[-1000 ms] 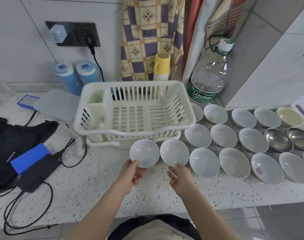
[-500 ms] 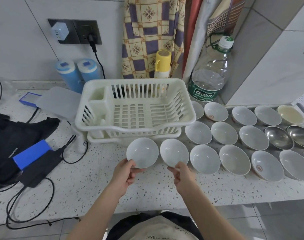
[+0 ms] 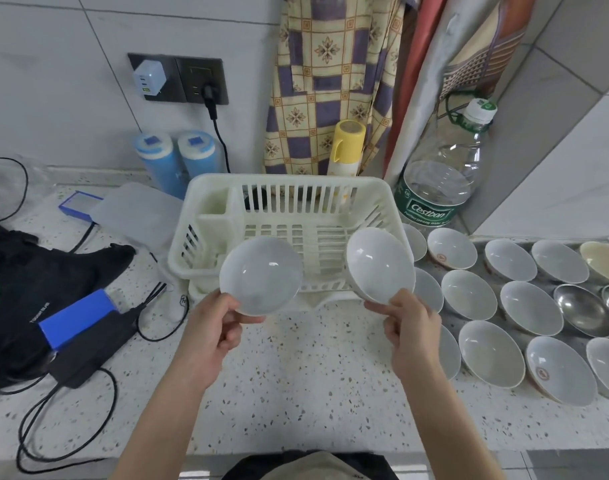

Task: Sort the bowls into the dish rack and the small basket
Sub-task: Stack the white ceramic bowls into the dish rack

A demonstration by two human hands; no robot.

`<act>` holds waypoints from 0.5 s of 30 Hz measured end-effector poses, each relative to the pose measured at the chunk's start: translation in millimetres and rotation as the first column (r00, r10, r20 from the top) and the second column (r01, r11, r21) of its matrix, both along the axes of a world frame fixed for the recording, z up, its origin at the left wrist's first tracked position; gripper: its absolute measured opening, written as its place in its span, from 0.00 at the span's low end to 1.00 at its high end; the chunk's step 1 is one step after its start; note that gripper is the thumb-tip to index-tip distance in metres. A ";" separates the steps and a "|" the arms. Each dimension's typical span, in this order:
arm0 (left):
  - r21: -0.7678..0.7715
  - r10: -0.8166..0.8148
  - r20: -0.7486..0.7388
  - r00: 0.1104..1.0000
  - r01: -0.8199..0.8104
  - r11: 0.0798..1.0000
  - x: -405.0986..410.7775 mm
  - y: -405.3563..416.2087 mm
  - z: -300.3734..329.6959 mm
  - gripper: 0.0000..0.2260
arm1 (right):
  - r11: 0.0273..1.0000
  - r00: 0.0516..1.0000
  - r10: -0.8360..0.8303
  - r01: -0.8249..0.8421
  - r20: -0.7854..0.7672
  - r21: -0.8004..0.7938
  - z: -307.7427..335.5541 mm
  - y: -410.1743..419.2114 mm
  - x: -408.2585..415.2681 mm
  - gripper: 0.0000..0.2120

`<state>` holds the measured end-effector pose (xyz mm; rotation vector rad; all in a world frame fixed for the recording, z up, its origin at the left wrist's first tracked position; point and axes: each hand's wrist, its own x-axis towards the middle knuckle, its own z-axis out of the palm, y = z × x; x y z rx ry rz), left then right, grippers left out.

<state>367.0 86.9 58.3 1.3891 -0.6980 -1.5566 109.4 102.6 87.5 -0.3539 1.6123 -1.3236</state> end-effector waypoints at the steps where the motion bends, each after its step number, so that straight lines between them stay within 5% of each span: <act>1: -0.016 0.018 0.011 1.000 -0.018 1.000 4.0 -6.7 4.7 0.13 | 0.999 0.999 0.027 -0.028 -0.034 -0.025 6.4 -11.9 2.0 0.03; 6: -0.049 0.085 0.074 0.994 -0.081 0.995 27.0 -46.2 22.6 0.14 | 0.974 0.957 0.214 -0.226 -0.194 -0.037 23.4 -82.8 10.8 0.05; 15: -0.058 0.189 0.181 0.965 -0.182 0.982 34.8 -104.1 34.5 0.10 | 0.820 0.723 0.572 -0.517 -0.387 0.245 -5.4 -175.7 39.2 0.06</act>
